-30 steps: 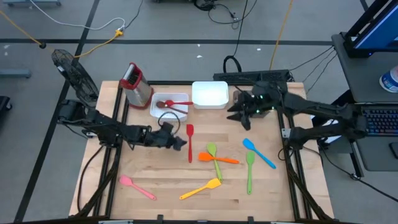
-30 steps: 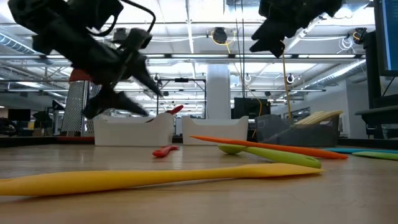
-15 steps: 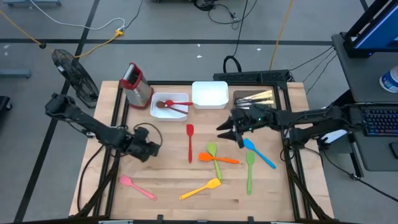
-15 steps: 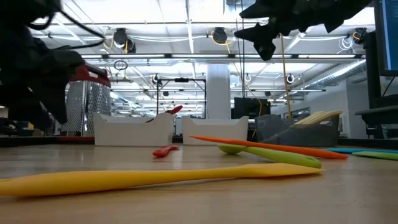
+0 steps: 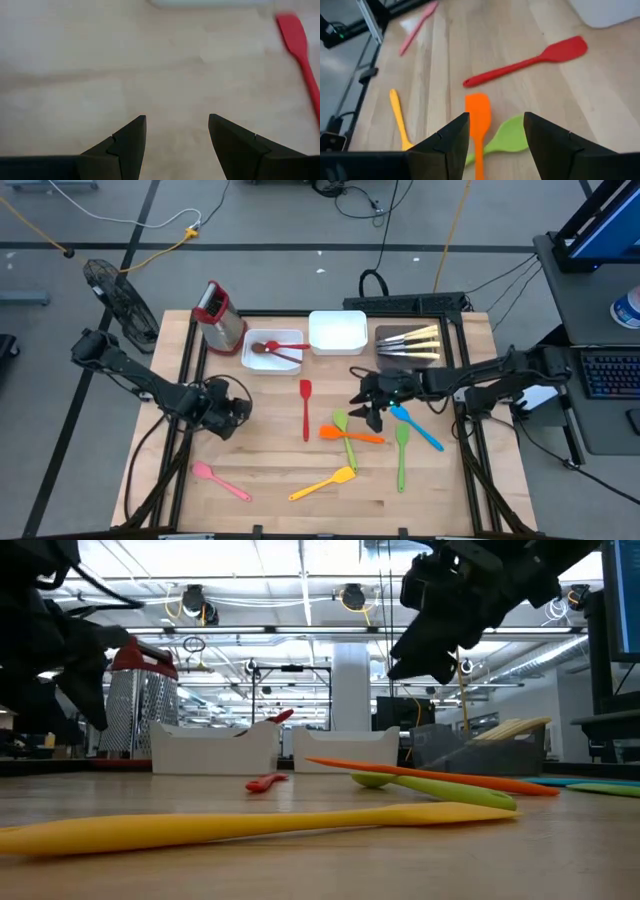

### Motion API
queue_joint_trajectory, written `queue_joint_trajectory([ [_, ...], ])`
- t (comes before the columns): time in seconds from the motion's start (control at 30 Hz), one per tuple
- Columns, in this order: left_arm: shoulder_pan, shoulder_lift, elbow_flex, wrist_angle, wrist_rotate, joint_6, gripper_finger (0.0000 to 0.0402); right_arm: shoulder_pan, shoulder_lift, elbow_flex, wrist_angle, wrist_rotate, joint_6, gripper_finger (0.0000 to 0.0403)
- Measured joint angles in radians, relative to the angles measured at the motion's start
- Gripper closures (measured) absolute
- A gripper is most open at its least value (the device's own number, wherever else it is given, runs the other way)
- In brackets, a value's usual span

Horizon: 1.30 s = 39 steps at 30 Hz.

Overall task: Pick & Place Kitchen Items
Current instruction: Put the orange spatula into the right white bin

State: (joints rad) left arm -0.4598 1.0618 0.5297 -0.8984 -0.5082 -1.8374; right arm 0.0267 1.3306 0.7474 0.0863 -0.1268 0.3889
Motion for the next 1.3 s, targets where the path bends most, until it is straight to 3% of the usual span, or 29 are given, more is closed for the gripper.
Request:
queue_joint_trajectory([
  [0.23, 0.0, 0.0, 0.0, -0.069, -0.072, -0.023, 0.0183, 0.04, 0.102, 0.196, -0.304, 0.129, -0.028, 0.0222],
  [0.47, -0.001, 0.005, 0.0, -0.076, -0.077, -0.011, 0.0183, 0.032, 0.271, 0.385, -0.552, 0.126, 0.063, 0.0222],
  [0.8, -0.001, 0.005, 0.0, -0.077, -0.07, 0.029, 0.0182, 0.026, 0.428, 0.478, -0.588, 0.02, 0.313, 0.0222],
  [1.3, 0.0, 0.005, 0.0, -0.079, -0.078, 0.078, 0.0182, 0.086, 0.488, 0.488, -0.58, 0.025, 0.392, 0.0222],
])
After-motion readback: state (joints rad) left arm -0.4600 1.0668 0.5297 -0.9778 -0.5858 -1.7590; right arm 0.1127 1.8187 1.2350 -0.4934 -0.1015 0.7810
